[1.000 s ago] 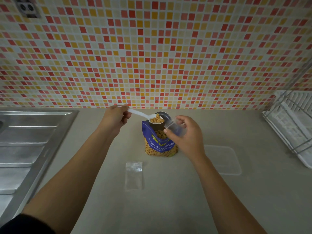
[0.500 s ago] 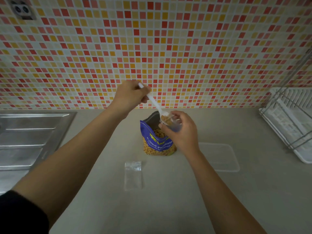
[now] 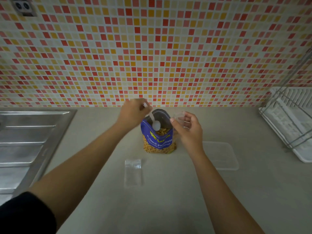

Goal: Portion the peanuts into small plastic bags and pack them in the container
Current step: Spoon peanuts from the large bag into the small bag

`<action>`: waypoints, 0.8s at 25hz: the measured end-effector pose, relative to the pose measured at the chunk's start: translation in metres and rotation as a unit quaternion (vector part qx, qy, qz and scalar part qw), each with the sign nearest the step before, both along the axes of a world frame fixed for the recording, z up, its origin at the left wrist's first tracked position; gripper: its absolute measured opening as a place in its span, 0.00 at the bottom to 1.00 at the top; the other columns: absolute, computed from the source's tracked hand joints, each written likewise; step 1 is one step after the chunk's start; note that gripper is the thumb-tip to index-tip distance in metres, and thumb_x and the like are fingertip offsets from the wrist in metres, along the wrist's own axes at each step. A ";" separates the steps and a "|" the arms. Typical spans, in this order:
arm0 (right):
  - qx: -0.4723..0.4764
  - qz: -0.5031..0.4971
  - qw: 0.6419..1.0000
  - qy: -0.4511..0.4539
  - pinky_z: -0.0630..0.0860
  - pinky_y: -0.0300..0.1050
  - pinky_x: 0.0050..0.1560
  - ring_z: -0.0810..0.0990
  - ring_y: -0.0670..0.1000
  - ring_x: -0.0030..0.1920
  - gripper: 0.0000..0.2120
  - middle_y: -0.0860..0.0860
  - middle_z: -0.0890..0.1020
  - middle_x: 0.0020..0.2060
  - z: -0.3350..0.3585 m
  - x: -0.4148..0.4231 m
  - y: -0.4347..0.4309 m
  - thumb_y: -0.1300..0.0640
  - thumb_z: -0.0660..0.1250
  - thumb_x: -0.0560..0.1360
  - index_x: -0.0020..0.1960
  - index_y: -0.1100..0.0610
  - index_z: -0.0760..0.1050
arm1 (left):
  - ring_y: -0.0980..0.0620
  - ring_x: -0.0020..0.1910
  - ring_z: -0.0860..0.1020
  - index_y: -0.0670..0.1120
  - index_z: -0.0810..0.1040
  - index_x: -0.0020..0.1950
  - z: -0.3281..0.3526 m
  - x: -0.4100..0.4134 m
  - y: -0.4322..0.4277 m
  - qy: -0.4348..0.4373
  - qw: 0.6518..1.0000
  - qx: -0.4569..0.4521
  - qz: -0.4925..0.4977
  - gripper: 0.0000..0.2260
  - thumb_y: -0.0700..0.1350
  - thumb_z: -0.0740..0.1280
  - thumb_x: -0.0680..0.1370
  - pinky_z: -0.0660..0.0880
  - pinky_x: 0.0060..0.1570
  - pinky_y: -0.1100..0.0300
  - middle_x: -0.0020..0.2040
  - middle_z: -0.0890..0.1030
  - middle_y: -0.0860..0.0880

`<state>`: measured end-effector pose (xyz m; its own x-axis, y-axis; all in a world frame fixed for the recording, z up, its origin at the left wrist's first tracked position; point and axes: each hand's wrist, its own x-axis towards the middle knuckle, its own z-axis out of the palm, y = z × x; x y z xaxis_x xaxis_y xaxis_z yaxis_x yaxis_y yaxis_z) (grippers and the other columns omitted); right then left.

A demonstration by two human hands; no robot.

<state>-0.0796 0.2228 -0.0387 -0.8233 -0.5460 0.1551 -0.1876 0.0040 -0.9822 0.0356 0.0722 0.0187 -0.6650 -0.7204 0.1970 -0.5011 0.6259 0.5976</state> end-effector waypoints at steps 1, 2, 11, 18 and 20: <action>-0.003 0.000 1.000 -0.013 0.75 0.30 0.43 0.79 0.46 0.51 0.20 0.46 0.80 0.49 -0.003 -0.001 0.000 0.49 0.75 0.67 0.56 0.48 0.72 | 0.47 0.45 0.77 0.46 0.80 0.51 -0.016 -0.005 0.007 -0.054 0.997 -0.058 -0.005 0.10 0.50 0.64 0.78 0.73 0.45 0.55 0.44 0.82 0.43; -0.005 0.000 1.000 -0.020 0.76 0.32 0.44 0.79 0.47 0.51 0.21 0.47 0.80 0.50 -0.004 -0.001 0.001 0.49 0.75 0.67 0.56 0.48 0.72 | 0.46 0.51 0.75 0.48 0.80 0.53 -0.025 -0.009 0.014 -0.109 0.989 -0.099 0.009 0.11 0.52 0.62 0.78 0.70 0.49 0.53 0.47 0.81 0.44; -0.013 0.024 0.999 -0.027 0.76 0.39 0.50 0.79 0.49 0.52 0.23 0.48 0.81 0.49 -0.007 0.000 0.001 0.49 0.75 0.68 0.59 0.51 0.72 | 0.47 0.62 0.69 0.49 0.80 0.51 -0.030 -0.029 0.017 -0.106 0.978 0.098 0.154 0.13 0.54 0.59 0.78 0.63 0.59 0.48 0.54 0.77 0.46; -0.027 0.020 0.999 -0.030 0.75 0.34 0.47 0.79 0.47 0.53 0.22 0.50 0.81 0.51 -0.005 -0.003 0.009 0.50 0.75 0.67 0.58 0.50 0.73 | 0.48 0.52 0.77 0.44 0.80 0.48 -0.032 -0.013 0.001 0.086 0.937 0.308 0.138 0.12 0.52 0.65 0.76 0.74 0.49 0.54 0.47 0.82 0.46; -0.020 0.009 0.999 -0.030 0.75 0.33 0.46 0.78 0.47 0.54 0.21 0.49 0.80 0.52 -0.003 -0.003 0.012 0.50 0.75 0.67 0.58 0.49 0.73 | 0.50 0.53 0.76 0.40 0.79 0.53 -0.030 -0.008 -0.002 0.122 0.923 0.334 0.146 0.12 0.47 0.64 0.78 0.69 0.48 0.56 0.50 0.80 0.45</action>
